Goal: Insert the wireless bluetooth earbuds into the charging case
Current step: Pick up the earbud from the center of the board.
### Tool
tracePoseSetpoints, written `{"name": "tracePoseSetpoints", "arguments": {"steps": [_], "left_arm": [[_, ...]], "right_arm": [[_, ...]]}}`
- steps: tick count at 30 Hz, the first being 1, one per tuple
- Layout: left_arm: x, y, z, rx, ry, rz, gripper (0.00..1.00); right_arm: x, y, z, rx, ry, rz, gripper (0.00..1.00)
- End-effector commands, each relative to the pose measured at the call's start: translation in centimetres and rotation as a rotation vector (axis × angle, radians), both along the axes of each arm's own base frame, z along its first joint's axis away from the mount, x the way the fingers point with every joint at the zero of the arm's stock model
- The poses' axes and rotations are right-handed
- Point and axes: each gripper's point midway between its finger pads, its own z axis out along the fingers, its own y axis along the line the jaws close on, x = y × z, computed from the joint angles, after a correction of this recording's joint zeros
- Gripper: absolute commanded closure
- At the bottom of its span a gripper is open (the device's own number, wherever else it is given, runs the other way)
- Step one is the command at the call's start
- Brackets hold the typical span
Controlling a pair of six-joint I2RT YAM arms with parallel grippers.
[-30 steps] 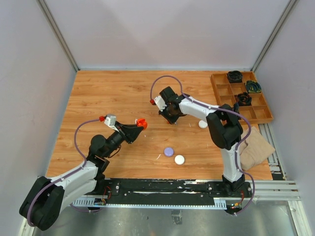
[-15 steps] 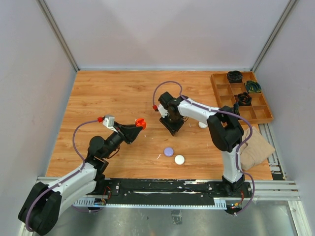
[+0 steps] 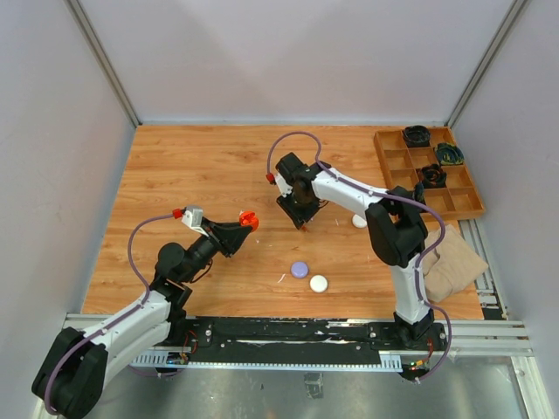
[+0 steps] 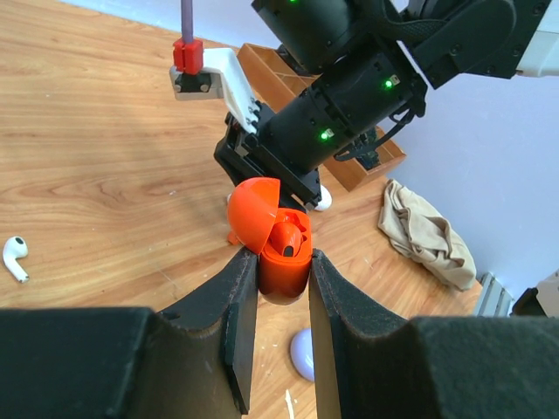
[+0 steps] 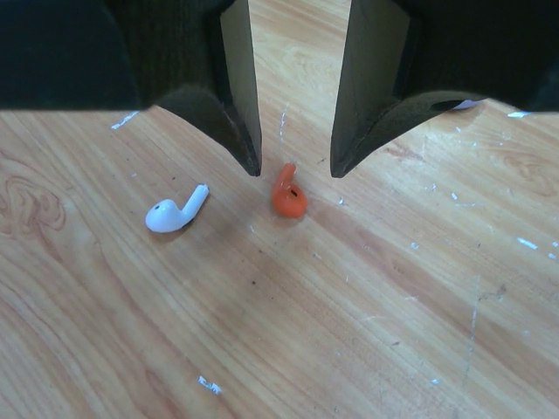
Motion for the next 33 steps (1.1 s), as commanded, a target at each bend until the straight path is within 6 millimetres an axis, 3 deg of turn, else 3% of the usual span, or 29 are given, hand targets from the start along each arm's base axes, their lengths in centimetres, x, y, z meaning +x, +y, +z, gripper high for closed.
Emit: {"name": "tracePoseSetpoints", "arguments": {"steps": [1, 11, 20, 28, 29, 33], "left_arm": [[0.3, 0.4, 0.2, 0.008, -0.023, 0.019, 1.0], [0.3, 0.2, 0.1, 0.009, -0.019, 0.01, 1.0], [0.3, 0.0, 0.1, 0.009, -0.02, -0.001, 1.0], [0.3, -0.3, 0.4, 0.016, -0.042, -0.014, 1.0], [0.3, -0.3, 0.5, 0.02, -0.058, -0.02, 1.0], [0.0, -0.5, 1.1, 0.02, -0.098, -0.033, 1.0]], "right_arm": [[-0.3, 0.5, -1.5, -0.029, 0.036, -0.019, 0.62], [-0.5, 0.4, -3.7, -0.061, 0.076, -0.066, 0.66], [-0.2, -0.3, -4.3, -0.098, 0.063, -0.086, 0.75], [-0.3, -0.1, -1.9, -0.027, 0.001, -0.084, 0.83], [-0.3, 0.3, -0.1, 0.026, -0.027, -0.07, 0.84], [-0.6, 0.8, 3.0, 0.122, -0.104, -0.04, 0.85]]}}
